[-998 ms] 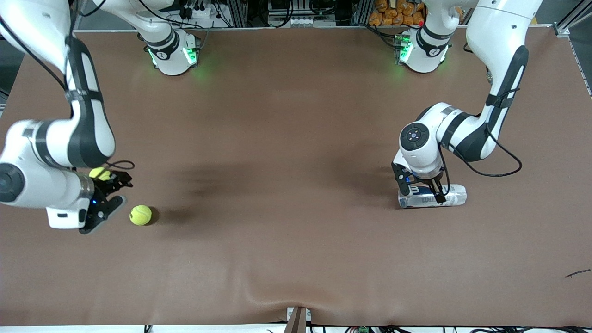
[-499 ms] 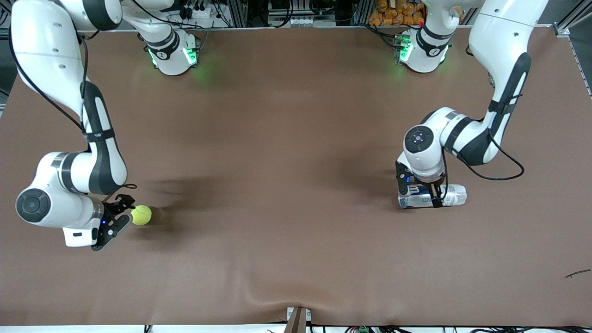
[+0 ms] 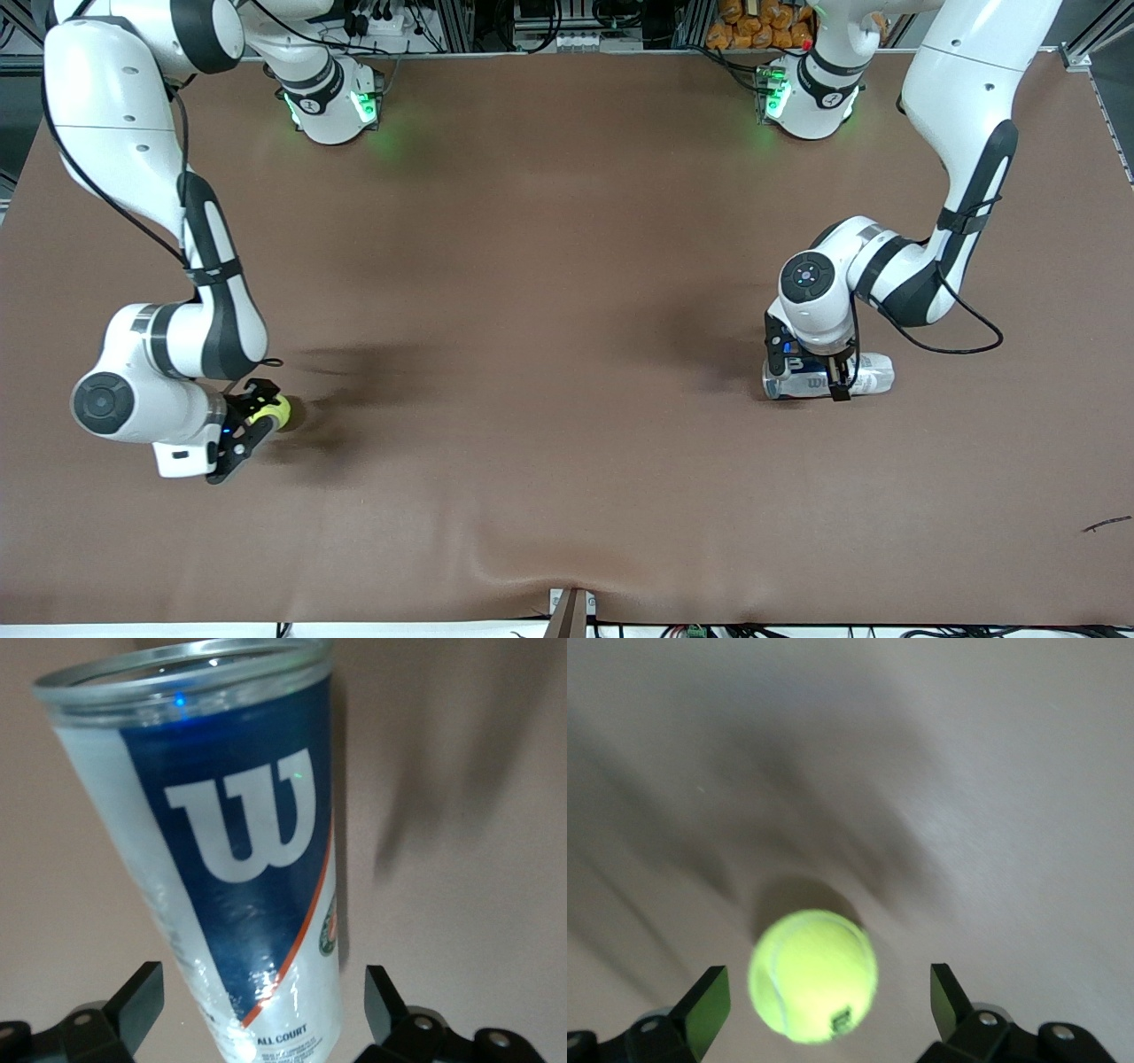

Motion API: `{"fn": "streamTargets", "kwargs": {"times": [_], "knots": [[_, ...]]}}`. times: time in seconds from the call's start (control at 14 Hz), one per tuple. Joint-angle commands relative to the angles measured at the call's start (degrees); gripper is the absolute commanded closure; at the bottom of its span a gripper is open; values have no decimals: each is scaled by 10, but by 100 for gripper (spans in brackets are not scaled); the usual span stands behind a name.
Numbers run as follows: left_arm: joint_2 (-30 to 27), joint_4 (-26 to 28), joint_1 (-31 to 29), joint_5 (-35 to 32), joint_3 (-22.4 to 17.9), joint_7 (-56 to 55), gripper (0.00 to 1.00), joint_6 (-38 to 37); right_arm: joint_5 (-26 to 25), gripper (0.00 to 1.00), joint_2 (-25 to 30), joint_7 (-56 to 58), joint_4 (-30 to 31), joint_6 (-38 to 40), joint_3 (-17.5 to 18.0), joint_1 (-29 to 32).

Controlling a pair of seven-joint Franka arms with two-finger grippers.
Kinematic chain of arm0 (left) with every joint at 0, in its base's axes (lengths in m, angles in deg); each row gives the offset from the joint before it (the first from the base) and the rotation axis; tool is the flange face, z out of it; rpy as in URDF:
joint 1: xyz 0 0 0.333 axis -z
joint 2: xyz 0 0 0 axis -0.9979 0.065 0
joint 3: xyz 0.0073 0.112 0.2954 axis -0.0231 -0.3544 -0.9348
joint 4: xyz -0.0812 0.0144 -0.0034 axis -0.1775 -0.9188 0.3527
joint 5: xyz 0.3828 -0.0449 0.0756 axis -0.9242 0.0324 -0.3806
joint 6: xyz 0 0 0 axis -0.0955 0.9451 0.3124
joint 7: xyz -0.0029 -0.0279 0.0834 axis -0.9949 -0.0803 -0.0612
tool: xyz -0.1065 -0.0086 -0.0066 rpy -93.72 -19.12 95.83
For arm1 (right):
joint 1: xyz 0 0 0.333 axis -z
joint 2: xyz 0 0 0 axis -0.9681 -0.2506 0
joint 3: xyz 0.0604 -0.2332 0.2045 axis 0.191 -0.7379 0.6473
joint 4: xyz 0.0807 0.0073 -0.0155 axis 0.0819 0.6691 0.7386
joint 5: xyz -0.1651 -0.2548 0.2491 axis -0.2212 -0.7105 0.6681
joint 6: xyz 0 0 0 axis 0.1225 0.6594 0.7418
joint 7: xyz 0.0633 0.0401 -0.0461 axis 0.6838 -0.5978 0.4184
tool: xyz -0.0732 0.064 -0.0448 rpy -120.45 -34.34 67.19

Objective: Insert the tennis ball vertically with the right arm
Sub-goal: 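Grasp the can upright with the left gripper while the right gripper grasps the ball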

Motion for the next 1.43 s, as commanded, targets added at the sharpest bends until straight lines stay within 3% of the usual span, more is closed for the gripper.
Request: {"fn": "streamTargets", "kwargs": {"times": [0.0, 0.93, 1.07, 1.14, 1.21, 1.35], "knots": [[12, -7, -3, -16, 1, 3, 0, 12, 7, 0, -13, 26, -2, -6, -1, 2], [42, -24, -5, -29, -1, 3, 0, 33, 5, 0, -33, 93, -4, -11, -1, 13], [44, -27, -6, -29, -1, 4, 9, 35, 8, 0, -34, 93, -4, -11, -1, 13], [44, -28, -6, -29, -1, 3, 10, 36, 8, 24, -36, 93, -4, -10, -1, 13], [46, -33, -6, -29, -1, 3, 11, 36, 9, 40, -36, 93, -4, -10, -1, 13], [52, -36, -5, -29, -1, 3, 12, 36, 9, 54, -36, 92, -4, -9, -1, 14]]}}
